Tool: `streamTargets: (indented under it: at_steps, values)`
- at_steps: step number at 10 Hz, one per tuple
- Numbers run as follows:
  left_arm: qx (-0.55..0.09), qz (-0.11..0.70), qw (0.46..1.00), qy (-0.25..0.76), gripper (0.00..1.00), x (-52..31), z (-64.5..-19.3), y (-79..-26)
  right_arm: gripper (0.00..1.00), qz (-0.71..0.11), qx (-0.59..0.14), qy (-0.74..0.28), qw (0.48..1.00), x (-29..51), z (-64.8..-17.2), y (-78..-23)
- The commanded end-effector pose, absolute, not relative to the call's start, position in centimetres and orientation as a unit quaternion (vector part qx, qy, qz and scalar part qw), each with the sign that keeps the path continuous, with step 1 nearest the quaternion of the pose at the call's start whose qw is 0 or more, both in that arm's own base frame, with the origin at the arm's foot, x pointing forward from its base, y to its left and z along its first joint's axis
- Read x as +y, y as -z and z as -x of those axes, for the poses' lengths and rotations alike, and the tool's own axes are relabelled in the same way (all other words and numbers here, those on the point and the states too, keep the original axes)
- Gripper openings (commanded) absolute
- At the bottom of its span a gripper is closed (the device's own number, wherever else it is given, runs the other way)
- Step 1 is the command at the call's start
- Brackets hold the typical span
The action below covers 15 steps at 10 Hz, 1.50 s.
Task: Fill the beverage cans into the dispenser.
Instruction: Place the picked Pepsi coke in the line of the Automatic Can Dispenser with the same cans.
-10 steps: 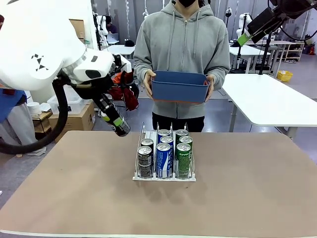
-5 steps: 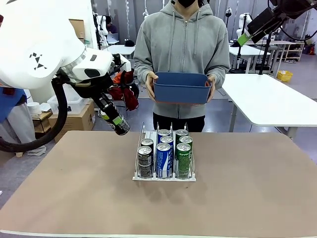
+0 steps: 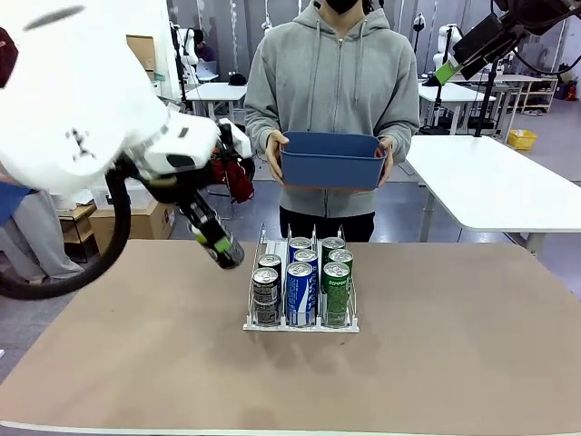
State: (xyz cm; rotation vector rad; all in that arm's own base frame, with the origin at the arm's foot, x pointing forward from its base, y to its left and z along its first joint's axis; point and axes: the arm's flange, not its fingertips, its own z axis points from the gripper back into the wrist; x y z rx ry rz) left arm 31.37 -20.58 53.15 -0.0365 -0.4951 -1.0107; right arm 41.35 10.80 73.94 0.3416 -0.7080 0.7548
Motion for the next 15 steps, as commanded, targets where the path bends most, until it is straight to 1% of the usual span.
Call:
streamTargets:
  at_steps: [1,2,4,5,8,9,11,12,15]
  values:
    - [-0.234,-0.001,0.837,0.495,0.58,-20.9,-30.4,-50.7,1.00,-0.163,-0.337,-0.358,0.855,10.7,-41.3,-73.9]
    - [-0.245,0.004,0.837,0.489,0.58,-22.2,-29.3,-49.3,1.00,-0.163,-0.337,-0.358,0.855,10.7,-41.3,-73.9]
    - [-0.222,-0.017,0.818,0.530,0.58,-23.1,-29.1,-46.8,1.00,-0.163,-0.337,-0.358,0.855,10.7,-41.3,-73.9]
    - [-0.225,-0.011,0.818,0.529,0.58,-24.3,-29.2,-45.8,1.00,-0.163,-0.337,-0.358,0.855,10.7,-41.3,-73.9]
    - [-0.193,-0.018,0.828,0.525,0.58,-25.8,-30.8,-43.7,1.00,-0.163,-0.337,-0.358,0.855,10.7,-41.3,-73.9]
    - [-0.198,-0.021,0.832,0.518,0.58,-26.8,-31.1,-43.0,1.00,-0.163,-0.337,-0.358,0.855,10.7,-41.3,-73.9]
    - [-0.199,-0.025,0.832,0.517,0.58,-26.6,-32.6,-42.8,1.00,-0.163,-0.337,-0.358,0.855,10.7,-41.3,-73.9]
    - [-0.182,-0.009,0.828,0.530,0.58,-26.1,-31.2,-42.7,1.00,-0.163,-0.337,-0.358,0.855,10.7,-41.3,-73.9]
    - [-0.181,-0.010,0.830,0.528,0.58,-26.3,-31.6,-42.3,1.00,-0.163,-0.337,-0.358,0.855,10.7,-41.3,-73.9]
